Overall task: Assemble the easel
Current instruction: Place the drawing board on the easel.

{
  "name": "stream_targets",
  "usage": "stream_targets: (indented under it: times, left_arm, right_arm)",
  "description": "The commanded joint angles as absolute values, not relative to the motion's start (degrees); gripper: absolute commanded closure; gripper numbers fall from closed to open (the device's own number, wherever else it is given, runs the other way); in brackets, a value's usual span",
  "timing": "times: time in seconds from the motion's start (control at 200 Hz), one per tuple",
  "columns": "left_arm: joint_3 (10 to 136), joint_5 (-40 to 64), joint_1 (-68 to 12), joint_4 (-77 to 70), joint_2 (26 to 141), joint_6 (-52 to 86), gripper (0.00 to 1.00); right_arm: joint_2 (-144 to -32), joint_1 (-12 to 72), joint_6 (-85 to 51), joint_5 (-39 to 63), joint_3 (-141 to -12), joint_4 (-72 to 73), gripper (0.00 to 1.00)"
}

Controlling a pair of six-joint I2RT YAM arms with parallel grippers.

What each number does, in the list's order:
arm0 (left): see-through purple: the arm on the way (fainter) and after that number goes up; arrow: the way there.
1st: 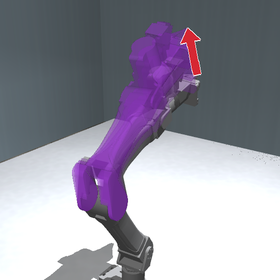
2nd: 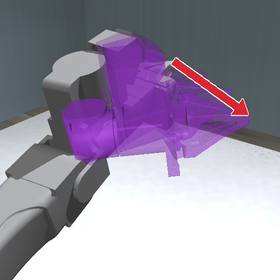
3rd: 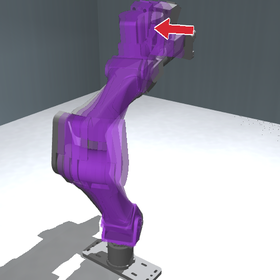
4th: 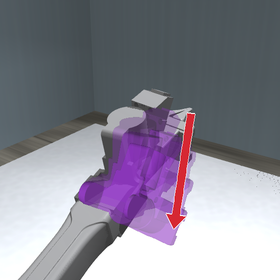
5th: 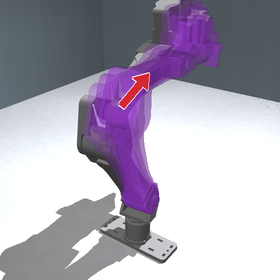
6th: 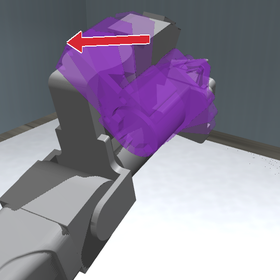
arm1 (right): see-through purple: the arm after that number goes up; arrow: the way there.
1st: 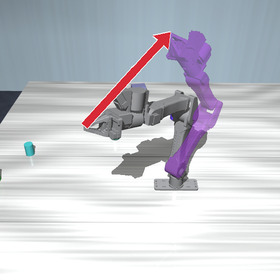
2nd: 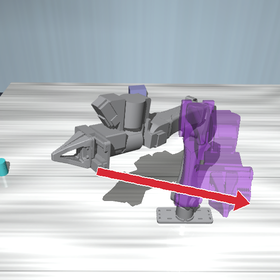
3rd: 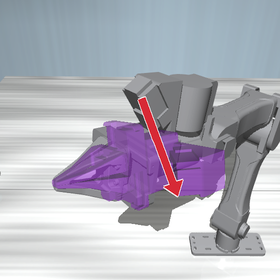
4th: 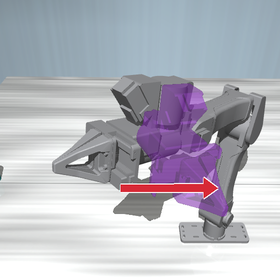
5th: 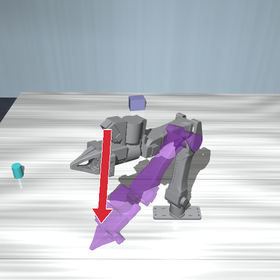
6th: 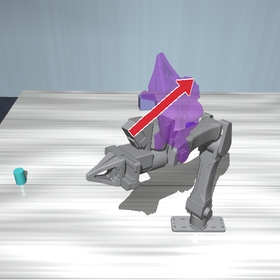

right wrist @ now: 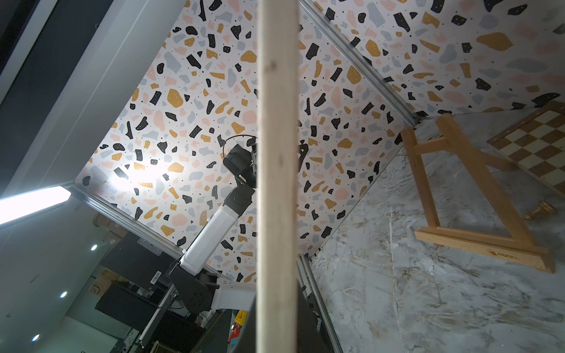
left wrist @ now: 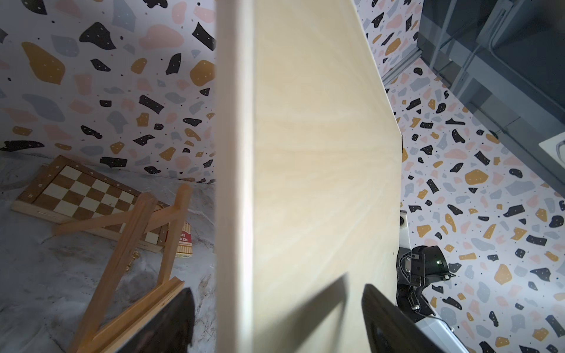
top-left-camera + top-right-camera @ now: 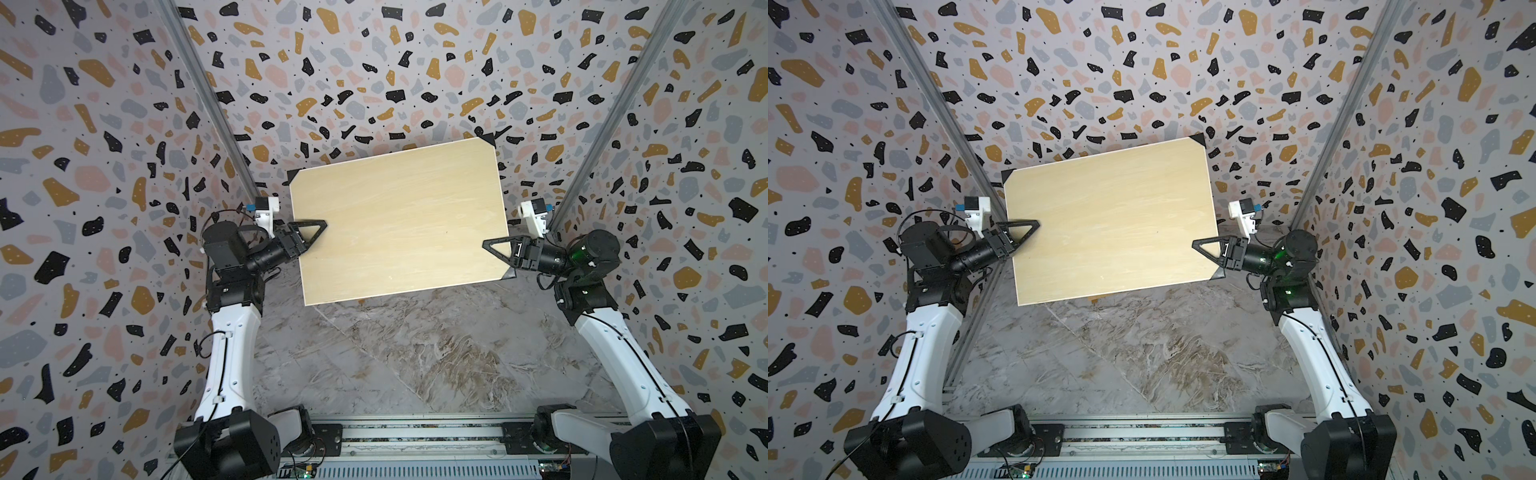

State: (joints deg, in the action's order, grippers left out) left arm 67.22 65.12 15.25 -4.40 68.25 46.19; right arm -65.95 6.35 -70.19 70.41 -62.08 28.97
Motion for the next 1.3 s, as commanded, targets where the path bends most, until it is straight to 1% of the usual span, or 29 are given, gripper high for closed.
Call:
stream_targets:
  times: [0.0, 0.08, 0.14, 0.2, 0.255, 0.305, 0.385, 0.456, 0.551, 0.591, 0.681, 0.776, 0.996, 1.111, 1.176, 1.231, 1.296]
  left_arm:
    - [67.7, 66.9, 15.0, -9.4, 66.5, 47.5, 0.24]
    - [68.0, 67.6, 15.0, -9.9, 66.2, 47.6, 0.30]
    - [68.1, 68.0, 15.0, -10.2, 65.9, 47.7, 0.31]
    - [68.5, 67.9, 15.0, -10.0, 65.9, 47.6, 0.37]
    - [69.0, 68.0, 15.0, -10.0, 65.9, 47.8, 0.41]
    - [69.4, 68.4, 15.0, -10.3, 65.9, 47.9, 0.47]
    - [69.5, 68.4, 15.0, -10.5, 65.7, 47.9, 0.49]
    - [69.4, 68.9, 14.9, -12.2, 65.6, 49.1, 0.54]
    - [69.7, 69.3, 14.9, -13.5, 65.4, 49.7, 0.58]
    - [69.9, 69.2, 14.9, -13.7, 65.3, 49.7, 0.62]
    - [70.6, 69.3, 14.9, -14.8, 64.9, 51.9, 0.67]
    - [71.1, 69.1, 14.8, -14.8, 64.4, 52.0, 0.72]
    - [71.6, 68.6, 14.9, -13.8, 63.6, 51.8, 0.89]
    - [71.7, 68.8, 14.8, -13.6, 63.1, 51.2, 1.00]
    - [71.9, 69.1, 14.9, -12.6, 62.6, 50.5, 1.00]
    - [72.2, 70.5, 14.9, -12.6, 62.1, 47.2, 1.00]
    - [72.4, 70.9, 14.9, -10.5, 60.9, 43.9, 1.00]
  right_arm:
    - [-63.3, 5.8, -70.4, 67.0, -65.0, 40.0, 1.00]
    - [-63.6, 5.7, -69.9, 67.1, -64.7, 40.3, 1.00]
    - [-63.8, 4.8, -68.0, 67.1, -64.7, 38.0, 1.00]
    - [-64.2, 4.0, -67.5, 67.2, -64.2, 37.3, 1.00]
    - [-64.6, 3.7, -67.3, 67.3, -63.7, 37.7, 1.00]
    - [-64.9, 3.5, -67.1, 67.3, -63.3, 37.9, 1.00]
    - [-65.2, 3.1, -66.7, 67.5, -63.2, 38.2, 1.00]
    - [-65.5, 3.2, -65.7, 67.9, -63.6, 38.0, 1.00]
    - [-66.5, 3.1, -61.1, 68.6, -64.8, 32.3, 1.00]
    - [-66.7, 3.1, -59.0, 68.5, -65.2, 29.7, 1.00]
    - [-67.3, 2.9, -56.3, 68.5, -65.4, 27.4, 1.00]
    - [-68.6, 2.8, -48.8, 67.1, -68.8, 16.0, 1.00]
    - [-69.2, 2.9, -47.2, 67.9, -68.5, 14.9, 1.00]
    - [-68.4, 2.8, -47.4, 69.1, -67.8, 15.3, 1.00]
    - [-67.9, 2.7, -47.4, 69.2, -67.9, 14.7, 0.96]
    - [-67.7, 2.7, -48.1, 69.7, -68.5, 14.4, 0.95]
    - [-67.1, 2.8, -48.2, 70.4, -69.1, 13.8, 0.88]
